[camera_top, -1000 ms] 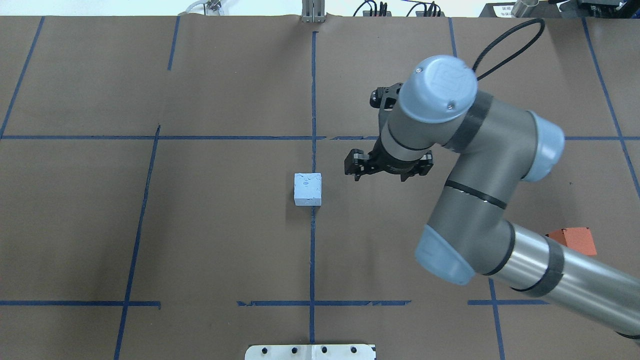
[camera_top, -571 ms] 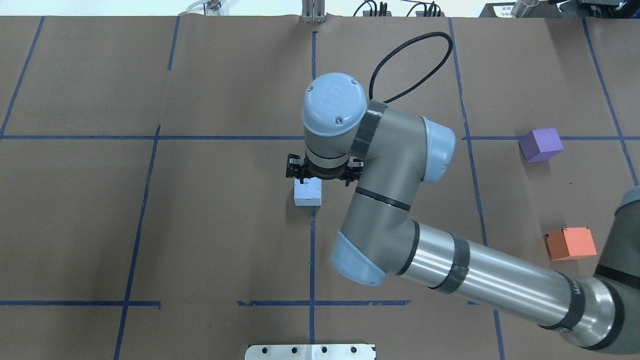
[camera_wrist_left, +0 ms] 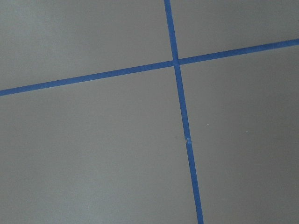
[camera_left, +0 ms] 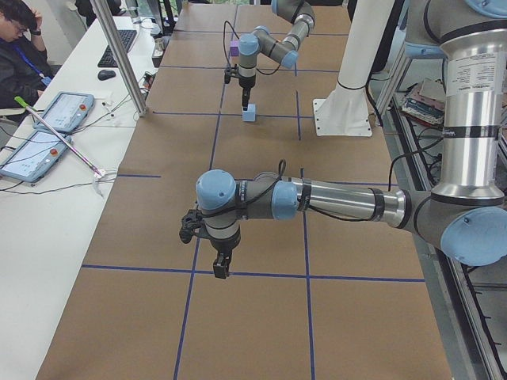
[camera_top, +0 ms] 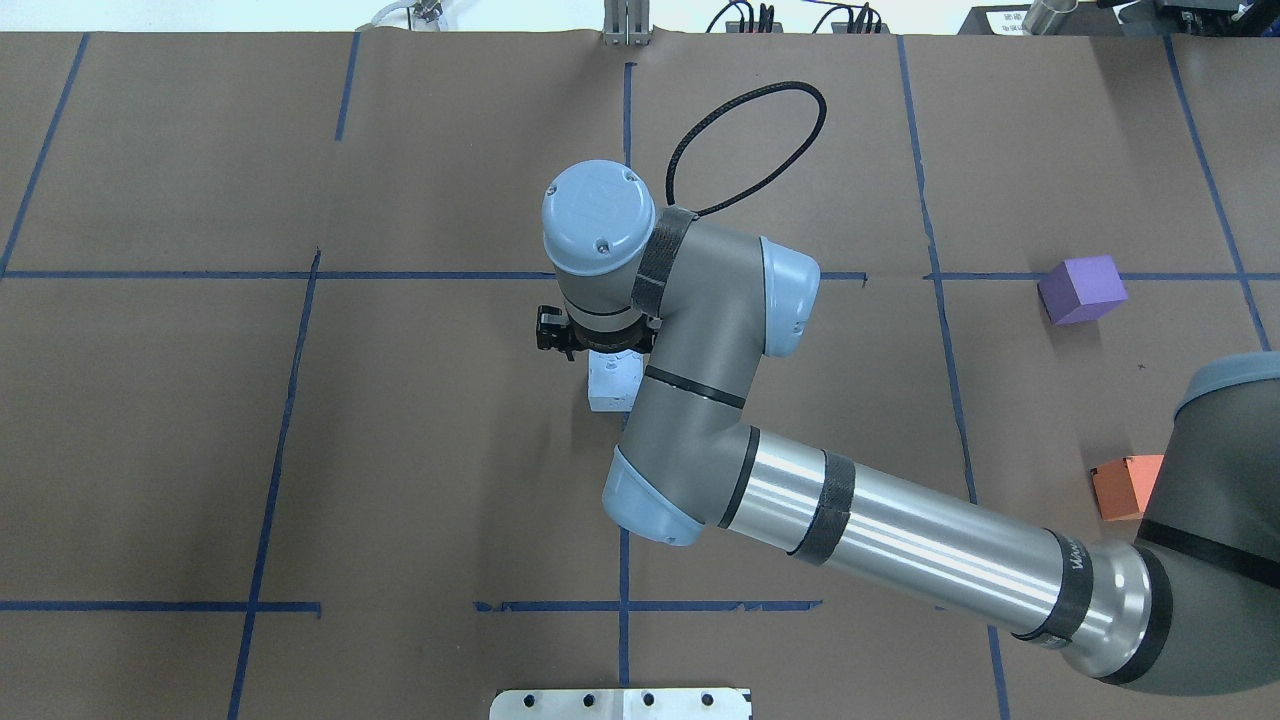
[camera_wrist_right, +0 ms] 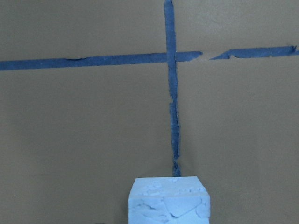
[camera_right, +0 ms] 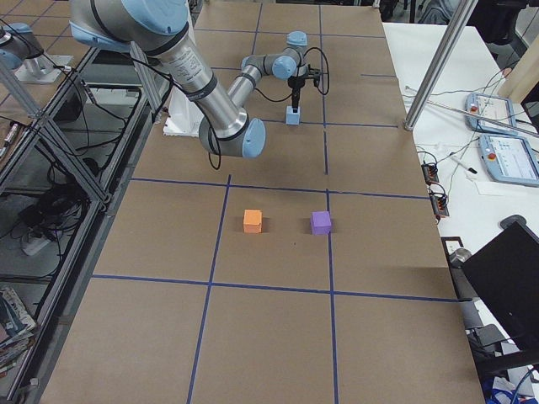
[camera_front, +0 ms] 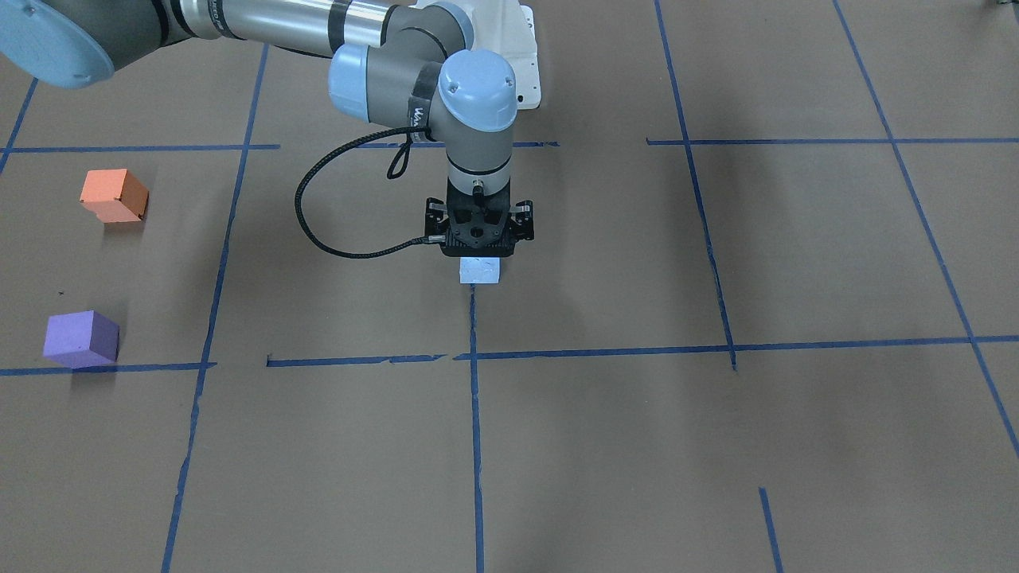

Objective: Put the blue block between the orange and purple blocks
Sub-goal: 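Carry the cube with the right gripper to the gap between purple and orange cubes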

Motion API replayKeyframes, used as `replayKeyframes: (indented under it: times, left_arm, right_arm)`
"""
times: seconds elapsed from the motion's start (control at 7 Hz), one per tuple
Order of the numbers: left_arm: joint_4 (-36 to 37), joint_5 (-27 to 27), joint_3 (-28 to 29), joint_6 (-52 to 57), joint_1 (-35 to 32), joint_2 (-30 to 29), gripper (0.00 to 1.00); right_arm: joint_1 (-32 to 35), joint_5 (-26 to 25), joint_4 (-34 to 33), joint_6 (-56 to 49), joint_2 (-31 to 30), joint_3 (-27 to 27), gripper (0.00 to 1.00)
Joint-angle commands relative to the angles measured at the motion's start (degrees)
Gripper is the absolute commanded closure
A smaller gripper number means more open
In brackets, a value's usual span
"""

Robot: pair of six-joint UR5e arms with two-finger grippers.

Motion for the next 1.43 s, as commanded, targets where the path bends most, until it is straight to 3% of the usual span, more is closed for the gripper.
replayKeyframes:
  times: [0.0,0.29,0.43,0.57,0.71,1.0,1.29]
  left_arm:
    - [-0.1,0.0,0.1,-0.6,0.0,0.0,0.00]
    - [-0.1,0.0,0.1,-0.8,0.1,0.0,0.00]
    - [-0.1,0.0,0.1,-0.9,0.1,0.0,0.00]
    - [-0.1,0.0,0.1,-0.9,0.1,0.0,0.00]
    - [-0.1,0.0,0.1,-0.9,0.1,0.0,0.00]
    - [-0.1,0.0,0.1,-0.9,0.1,0.0,0.00]
    - [-0.1,0.0,0.1,-0.9,0.1,0.0,0.00]
  right_arm:
    - [-1.1,-0.6,0.5,-0.6,0.1,-4.4,0.00]
    - [-1.3,-0.6,0.6,-1.2,0.2,-5.5,0.00]
    - [-1.4,-0.6,0.5,-1.0,0.3,-5.6,0.08]
    - [-1.3,-0.5,0.5,-0.5,0.8,-5.6,0.68]
    - [-1.3,-0.4,0.5,-0.7,0.7,-5.5,0.87]
    - [1.7,1.9,-0.2,-1.3,-1.7,-1.7,0.87]
    - [8.0,5.4,-0.9,-8.4,-14.9,10.2,0.87]
